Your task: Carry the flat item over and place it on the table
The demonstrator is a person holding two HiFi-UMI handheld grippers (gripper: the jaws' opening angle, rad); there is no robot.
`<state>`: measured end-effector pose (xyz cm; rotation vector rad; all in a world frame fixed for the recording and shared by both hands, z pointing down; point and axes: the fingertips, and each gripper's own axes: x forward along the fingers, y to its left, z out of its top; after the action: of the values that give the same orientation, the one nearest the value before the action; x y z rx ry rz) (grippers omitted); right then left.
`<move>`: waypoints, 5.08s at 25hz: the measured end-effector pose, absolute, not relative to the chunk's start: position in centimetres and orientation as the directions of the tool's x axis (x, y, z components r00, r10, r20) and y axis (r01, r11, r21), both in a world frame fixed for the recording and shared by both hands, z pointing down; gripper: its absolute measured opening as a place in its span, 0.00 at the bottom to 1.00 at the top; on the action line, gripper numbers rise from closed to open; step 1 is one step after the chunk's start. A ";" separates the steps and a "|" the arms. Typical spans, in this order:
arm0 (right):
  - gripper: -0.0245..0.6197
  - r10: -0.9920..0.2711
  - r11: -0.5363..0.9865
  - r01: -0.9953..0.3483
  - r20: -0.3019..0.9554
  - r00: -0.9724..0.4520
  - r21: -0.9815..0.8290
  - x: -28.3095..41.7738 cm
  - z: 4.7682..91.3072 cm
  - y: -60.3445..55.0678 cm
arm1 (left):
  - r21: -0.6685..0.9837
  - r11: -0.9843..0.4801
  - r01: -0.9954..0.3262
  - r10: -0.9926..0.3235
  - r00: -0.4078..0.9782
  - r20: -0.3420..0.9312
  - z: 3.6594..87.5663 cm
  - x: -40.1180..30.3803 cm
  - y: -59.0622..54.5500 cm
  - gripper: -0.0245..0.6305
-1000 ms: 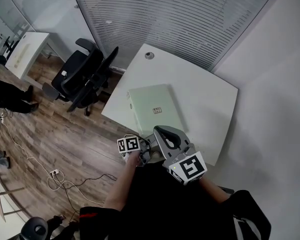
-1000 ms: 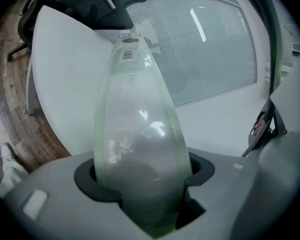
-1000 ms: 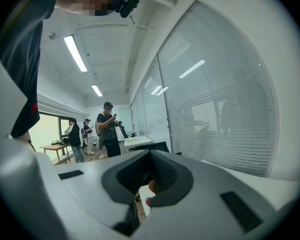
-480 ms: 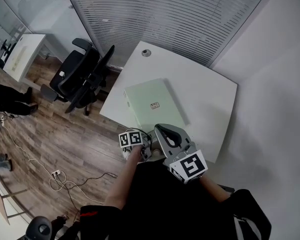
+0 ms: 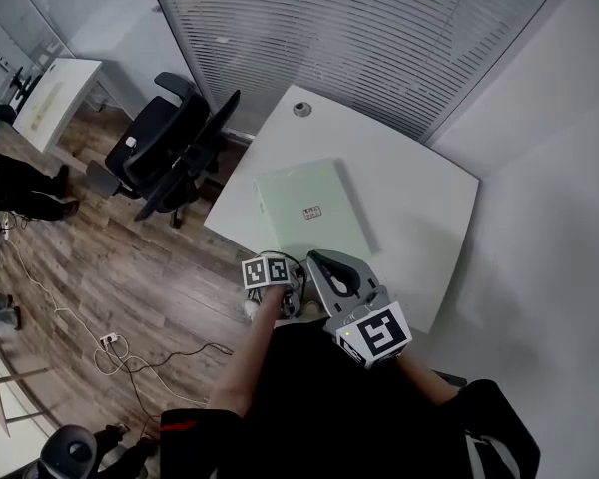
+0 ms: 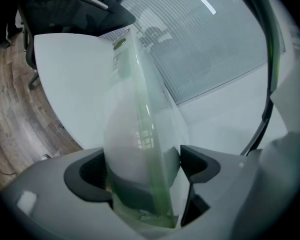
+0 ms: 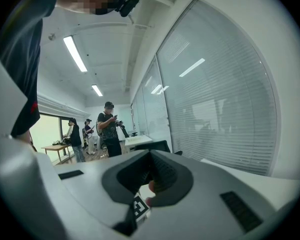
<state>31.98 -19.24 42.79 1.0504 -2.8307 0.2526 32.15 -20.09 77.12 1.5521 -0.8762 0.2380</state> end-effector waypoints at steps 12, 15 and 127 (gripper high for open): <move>0.04 -0.637 0.747 -0.656 0.163 -0.753 -0.112 32.1 42.8 -19.7 | 0.555 0.030 -0.832 -0.391 0.501 0.772 78.7 29.9 -21.3 0.70; 0.04 -0.638 0.744 -0.658 0.170 -0.751 -0.115 32.1 43.0 -19.6 | 0.553 -0.001 -0.833 -0.392 0.509 0.766 78.6 30.1 -22.0 0.70; 0.04 -0.572 0.804 -0.576 0.072 -0.817 -0.146 25.8 39.4 -12.8 | 0.051 -0.242 -0.969 -0.970 0.241 -0.018 40.5 21.1 -12.7 0.04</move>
<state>25.83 -12.75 39.44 0.9424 -2.9603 0.2511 21.11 -12.67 40.46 2.4519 -1.9158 -0.0716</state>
